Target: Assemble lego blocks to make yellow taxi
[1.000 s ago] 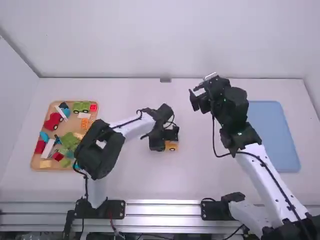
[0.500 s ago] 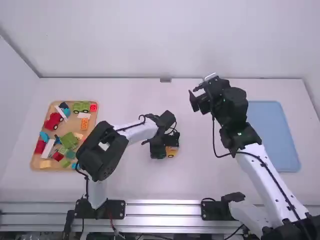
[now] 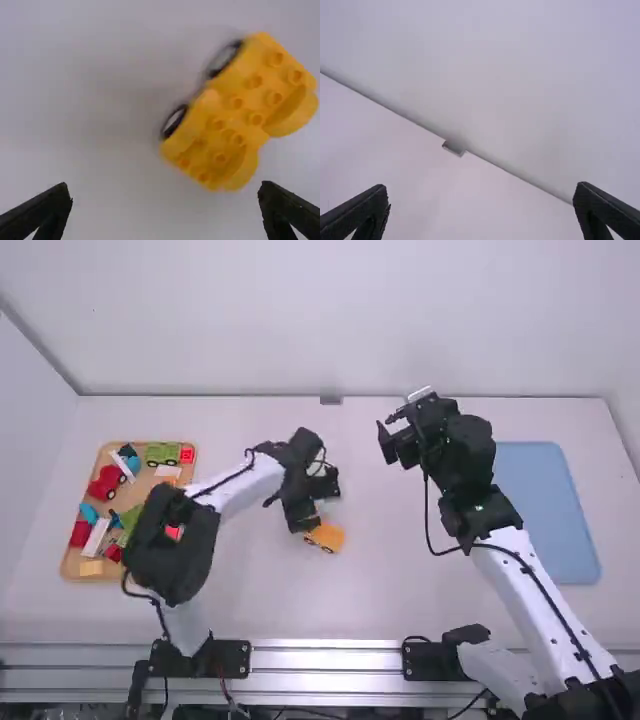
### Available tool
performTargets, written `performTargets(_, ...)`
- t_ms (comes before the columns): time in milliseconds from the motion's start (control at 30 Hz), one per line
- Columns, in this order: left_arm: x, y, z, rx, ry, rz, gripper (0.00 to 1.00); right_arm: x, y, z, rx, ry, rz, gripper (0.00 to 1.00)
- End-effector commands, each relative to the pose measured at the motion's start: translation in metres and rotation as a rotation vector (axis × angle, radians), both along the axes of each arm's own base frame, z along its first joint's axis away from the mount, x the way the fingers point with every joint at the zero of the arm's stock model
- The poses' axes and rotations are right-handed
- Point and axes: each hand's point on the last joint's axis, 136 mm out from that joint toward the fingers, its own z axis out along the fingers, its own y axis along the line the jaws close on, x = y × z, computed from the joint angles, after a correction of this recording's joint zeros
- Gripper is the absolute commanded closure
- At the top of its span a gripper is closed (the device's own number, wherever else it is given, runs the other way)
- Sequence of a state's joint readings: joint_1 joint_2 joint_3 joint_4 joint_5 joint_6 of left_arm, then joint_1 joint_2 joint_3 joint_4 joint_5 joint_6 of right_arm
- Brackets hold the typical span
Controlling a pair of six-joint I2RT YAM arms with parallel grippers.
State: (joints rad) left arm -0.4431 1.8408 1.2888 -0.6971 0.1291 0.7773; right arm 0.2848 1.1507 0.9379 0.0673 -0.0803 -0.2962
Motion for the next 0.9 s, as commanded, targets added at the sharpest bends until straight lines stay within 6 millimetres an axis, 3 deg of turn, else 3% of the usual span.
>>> performTargets(0, 0.032, 0.022, 0.058, -0.05, -0.152, 0.096, 0.01, 0.003, 0.0, 0.012, 0.007, -0.023, -0.002, 0.02)
performTargets(133, 0.072, 0.078, 0.115, -0.041, -0.321, 0.364, 0.01, 0.003, 0.0, 0.013, 0.007, -0.024, -0.002, 0.02)
performTargets(300, 0.085, 0.13, 0.143, 0.022, -0.383, 0.469, 0.01, 0.002, 0.003, 0.014, 0.008, -0.028, 0.006, 0.02)
performTargets(400, 0.104, 0.189, 0.169, 0.091, -0.503, 0.748, 0.01, 0.003, 0.001, 0.014, 0.008, -0.03, 0.001, 0.02)
performTargets(433, 0.105, 0.192, 0.171, 0.092, -0.51, 0.764, 0.01, 0.003, 0.001, 0.014, 0.008, -0.03, 0.002, 0.02)
performTargets(500, 0.111, 0.228, 0.183, 0.077, -0.568, 0.953, 0.01, 0.003, 0.001, 0.014, 0.008, -0.029, 0.001, 0.02)
performTargets(533, 0.111, 0.232, 0.184, 0.068, -0.57, 0.979, 0.01, 0.003, 0.001, 0.014, 0.008, -0.03, 0.001, 0.02)
performTargets(633, 0.103, 0.272, 0.183, 0.005, -0.547, 1.212, 0.01, 0.004, -0.001, 0.014, 0.008, -0.03, -0.005, 0.02)
performTargets(667, 0.102, 0.274, 0.182, 0.003, -0.545, 1.224, 0.01, 0.004, -0.001, 0.014, 0.008, -0.03, -0.004, 0.02)
performTargets(867, 0.072, 0.342, 0.182, 0.035, -0.58, 1.635, 0.01, 0.004, -0.001, 0.018, 0.013, -0.044, -0.005, 0.02)
